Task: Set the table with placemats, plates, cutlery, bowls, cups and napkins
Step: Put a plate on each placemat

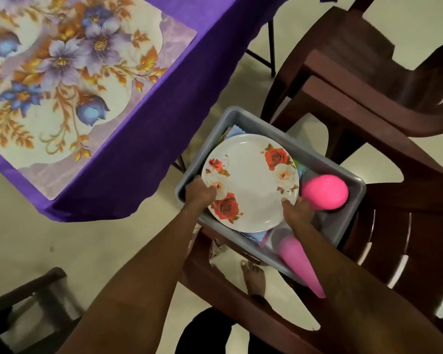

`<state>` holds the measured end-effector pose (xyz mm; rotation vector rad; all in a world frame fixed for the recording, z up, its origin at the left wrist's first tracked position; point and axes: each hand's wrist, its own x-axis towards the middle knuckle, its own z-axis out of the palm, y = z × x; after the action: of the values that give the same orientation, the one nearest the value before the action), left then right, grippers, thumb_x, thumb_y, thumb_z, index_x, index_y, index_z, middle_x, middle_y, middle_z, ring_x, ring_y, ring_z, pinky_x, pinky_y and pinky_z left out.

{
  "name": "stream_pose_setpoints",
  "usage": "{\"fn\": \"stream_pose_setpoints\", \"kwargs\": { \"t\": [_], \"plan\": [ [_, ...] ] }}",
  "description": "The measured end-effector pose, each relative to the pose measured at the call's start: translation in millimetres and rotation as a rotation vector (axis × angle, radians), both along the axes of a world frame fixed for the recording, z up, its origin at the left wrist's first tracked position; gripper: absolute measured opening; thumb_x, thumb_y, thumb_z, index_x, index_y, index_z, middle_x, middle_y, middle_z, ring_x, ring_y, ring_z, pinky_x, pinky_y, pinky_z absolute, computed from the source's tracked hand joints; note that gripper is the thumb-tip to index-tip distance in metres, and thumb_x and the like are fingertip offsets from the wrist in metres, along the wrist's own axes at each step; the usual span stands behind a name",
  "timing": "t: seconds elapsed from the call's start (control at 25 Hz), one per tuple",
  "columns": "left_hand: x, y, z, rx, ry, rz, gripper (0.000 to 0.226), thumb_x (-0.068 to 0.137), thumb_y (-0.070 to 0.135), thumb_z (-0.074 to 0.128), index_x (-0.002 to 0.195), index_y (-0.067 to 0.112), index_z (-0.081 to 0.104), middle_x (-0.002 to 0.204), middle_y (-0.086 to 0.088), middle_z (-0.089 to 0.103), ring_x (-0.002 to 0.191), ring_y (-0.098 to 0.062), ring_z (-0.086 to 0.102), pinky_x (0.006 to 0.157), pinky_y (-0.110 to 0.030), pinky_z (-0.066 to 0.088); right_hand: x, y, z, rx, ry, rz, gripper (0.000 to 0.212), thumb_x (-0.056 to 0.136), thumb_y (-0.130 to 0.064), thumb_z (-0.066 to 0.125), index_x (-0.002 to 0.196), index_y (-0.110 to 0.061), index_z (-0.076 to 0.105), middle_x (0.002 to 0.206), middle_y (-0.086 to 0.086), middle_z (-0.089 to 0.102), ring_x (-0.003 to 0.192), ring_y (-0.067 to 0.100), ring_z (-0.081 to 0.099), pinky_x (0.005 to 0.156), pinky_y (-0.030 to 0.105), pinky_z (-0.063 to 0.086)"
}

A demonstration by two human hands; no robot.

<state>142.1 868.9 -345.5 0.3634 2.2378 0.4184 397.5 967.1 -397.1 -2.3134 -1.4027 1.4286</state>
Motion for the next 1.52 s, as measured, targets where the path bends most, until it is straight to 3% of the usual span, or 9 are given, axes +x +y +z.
{"fn": "stream_pose_setpoints", "kwargs": {
  "t": [0.16, 0.36, 0.6, 0.76, 0.96, 1.12, 1.28, 1.4, 1.52],
  "plan": [
    [-9.9, 1.4, -5.6, 0.005, 0.020, 0.013, 0.034, 0.083, 0.013, 0.077, 0.116, 0.008, 0.072, 0.112, -0.011, 0.075, 0.105, -0.030, 0.072, 0.085, -0.045, 0.063, 2.2, 9.0, -3.7, 0.007, -0.050, 0.009, 0.032, 0.089, -0.014, 0.072, 0.120, -0.005, 0.072, 0.111, 0.014, 0.074, 0.107, 0.036, 0.069, 0.088, 0.038, 0.056],
    [0.7, -14.0, 40.7, 0.061, -0.017, -0.045, 0.041, 0.082, 0.011, 0.083, 0.120, 0.012, 0.069, 0.116, -0.009, 0.074, 0.109, -0.025, 0.071, 0.085, -0.043, 0.062, 19.7, 2.6, 37.0, 0.015, -0.126, 0.100, 0.030, 0.088, -0.014, 0.071, 0.115, -0.005, 0.076, 0.110, 0.020, 0.075, 0.106, 0.040, 0.069, 0.094, 0.038, 0.054],
    [1.8, -37.5, 136.8, 0.221, -0.193, 0.168, 0.050, 0.083, 0.008, 0.078, 0.123, 0.018, 0.049, 0.111, 0.000, 0.067, 0.102, -0.016, 0.067, 0.082, -0.039, 0.063, 31.2, -25.4, 138.7, 0.113, 0.087, 0.006, 0.019, 0.089, -0.023, 0.072, 0.102, -0.011, 0.079, 0.089, 0.005, 0.076, 0.088, 0.028, 0.071, 0.078, 0.034, 0.056],
    [1.1, -60.7, 206.8, 0.330, -0.284, 0.371, 0.048, 0.085, -0.003, 0.065, 0.125, 0.017, 0.045, 0.117, -0.006, 0.067, 0.107, -0.027, 0.069, 0.087, -0.050, 0.062, 26.6, -29.0, 208.9, 0.202, 0.132, 0.077, 0.027, 0.092, -0.035, 0.073, 0.088, -0.008, 0.076, 0.076, 0.003, 0.072, 0.076, 0.025, 0.069, 0.063, 0.026, 0.050],
    [2.0, -103.9, 273.2, 0.638, -0.460, 0.611, 0.052, 0.077, -0.008, 0.063, 0.127, 0.008, 0.060, 0.117, -0.015, 0.075, 0.103, -0.039, 0.073, 0.082, -0.054, 0.062, -1.8, -33.8, 274.0, 0.287, 0.190, 0.182, 0.030, 0.091, -0.037, 0.075, 0.100, -0.009, 0.079, 0.082, 0.004, 0.076, 0.080, 0.027, 0.073, 0.079, 0.047, 0.062],
    [-20.5, -144.5, 303.7, 0.809, -0.602, 0.718, 0.039, 0.094, 0.016, 0.065, 0.133, 0.010, 0.065, 0.128, -0.021, 0.069, 0.117, -0.044, 0.067, 0.102, -0.063, 0.051, -42.1, -46.8, 313.3, 0.306, 0.336, 0.239, 0.023, 0.096, -0.028, 0.071, 0.106, -0.007, 0.075, 0.090, 0.005, 0.077, 0.086, 0.025, 0.074, 0.078, 0.047, 0.064],
    [-69.9, -188.2, 308.4, 0.869, -0.625, 0.756, 0.071, 0.093, 0.068, 0.058, 0.143, 0.018, 0.058, 0.139, -0.019, 0.063, 0.128, -0.043, 0.060, 0.109, -0.066, 0.044, -98.0, -67.4, 337.8, 0.311, 0.406, 0.249, 0.017, 0.103, -0.034, 0.057, 0.112, -0.020, 0.058, 0.109, 0.007, 0.070, 0.099, 0.026, 0.069, 0.084, 0.050, 0.062],
    [-108.1, -221.5, 310.1, 0.801, -0.482, 0.839, 0.066, 0.089, 0.070, 0.059, 0.128, 0.018, 0.067, 0.122, -0.014, 0.074, 0.113, -0.041, 0.068, 0.098, -0.067, 0.051, -142.7, -87.1, 340.9, 0.305, 0.442, 0.230, 0.027, 0.099, -0.047, 0.049, 0.113, -0.023, 0.055, 0.113, 0.004, 0.068, 0.103, 0.025, 0.067, 0.088, 0.053, 0.060],
    [-165.3, -265.0, 304.9, 0.788, -0.433, 0.940, 0.060, 0.093, 0.059, 0.063, 0.123, 0.007, 0.065, 0.109, -0.016, 0.076, 0.100, -0.039, 0.071, 0.089, -0.064, 0.055, -199.2, -107.4, 351.0, 0.337, 0.470, 0.138, 0.024, 0.104, -0.041, 0.044, 0.107, -0.020, 0.057, 0.109, 0.007, 0.068, 0.102, 0.028, 0.067, 0.089, 0.051, 0.059]
  ]
}}
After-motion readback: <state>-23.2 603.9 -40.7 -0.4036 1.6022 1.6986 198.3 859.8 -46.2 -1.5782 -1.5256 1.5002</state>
